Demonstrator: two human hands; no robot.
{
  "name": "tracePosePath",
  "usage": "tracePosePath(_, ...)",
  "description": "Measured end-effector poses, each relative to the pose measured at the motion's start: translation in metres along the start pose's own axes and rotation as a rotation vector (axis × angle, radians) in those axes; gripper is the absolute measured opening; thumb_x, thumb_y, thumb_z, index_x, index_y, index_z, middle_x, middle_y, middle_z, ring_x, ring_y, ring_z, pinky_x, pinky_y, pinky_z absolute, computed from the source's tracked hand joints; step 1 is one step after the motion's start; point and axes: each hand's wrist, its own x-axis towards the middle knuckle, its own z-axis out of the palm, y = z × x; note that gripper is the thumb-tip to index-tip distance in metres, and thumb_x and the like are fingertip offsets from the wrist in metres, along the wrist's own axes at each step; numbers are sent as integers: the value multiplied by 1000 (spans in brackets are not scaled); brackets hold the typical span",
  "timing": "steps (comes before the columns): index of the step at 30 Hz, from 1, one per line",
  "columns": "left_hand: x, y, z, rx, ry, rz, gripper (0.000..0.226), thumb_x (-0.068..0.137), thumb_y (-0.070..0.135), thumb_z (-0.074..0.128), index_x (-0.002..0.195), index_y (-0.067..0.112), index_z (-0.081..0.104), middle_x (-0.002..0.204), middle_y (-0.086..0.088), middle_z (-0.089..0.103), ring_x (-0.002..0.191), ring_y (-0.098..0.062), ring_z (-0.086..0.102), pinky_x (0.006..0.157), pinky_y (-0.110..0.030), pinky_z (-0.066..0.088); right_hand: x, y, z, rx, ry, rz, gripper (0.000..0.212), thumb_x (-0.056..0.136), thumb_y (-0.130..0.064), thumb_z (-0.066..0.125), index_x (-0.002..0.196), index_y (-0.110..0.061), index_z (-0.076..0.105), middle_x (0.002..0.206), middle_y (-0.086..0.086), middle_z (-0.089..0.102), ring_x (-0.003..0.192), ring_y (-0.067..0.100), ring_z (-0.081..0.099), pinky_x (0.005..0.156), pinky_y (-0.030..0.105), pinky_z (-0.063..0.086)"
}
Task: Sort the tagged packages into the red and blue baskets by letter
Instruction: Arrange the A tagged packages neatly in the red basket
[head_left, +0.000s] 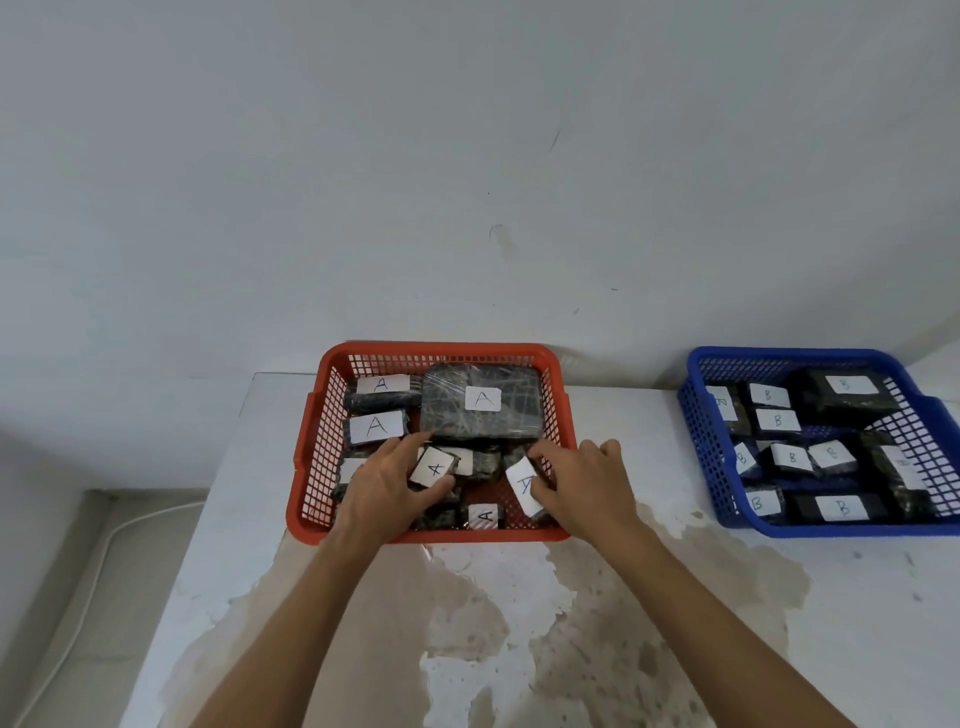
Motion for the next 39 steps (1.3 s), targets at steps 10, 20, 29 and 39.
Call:
tracePosePath(10,2,-12,-23,-138,100,-103,56,82,59,63,125,24,51,113,-2,64,87,-11,62,67,-22,54,-1,-15,21,-273,23,5,26,93,-41,62,108,-20,62,99,7,70,92,27,56,83,37,38)
tracePosePath(20,-9,-32,-33,-9,138,-119,59,79,59,66,125,26,49,120,1,62,95,-15,64,63,-21,49,0,-21,20,-358,55,49,24,82,-36,77,98,-18,72,103,5,61,88,23,54,84,36,37)
tracePosePath(29,-24,-29,-26,-74,52,-97,62,79,62,63,129,30,48,123,5,61,91,-7,60,69,-21,48,0,8,15,441,153,442,73,67,-63,80,115,-33,35,124,4,41,98,23,60,71,36,53)
tracePosePath(39,-38,2,-40,-280,85,-355,60,73,61,68,113,29,37,104,1,60,78,-13,66,56,-19,52,3,-30,8,436,229,-111,47,84,-62,58,124,-37,56,116,-10,57,109,10,50,90,33,41)
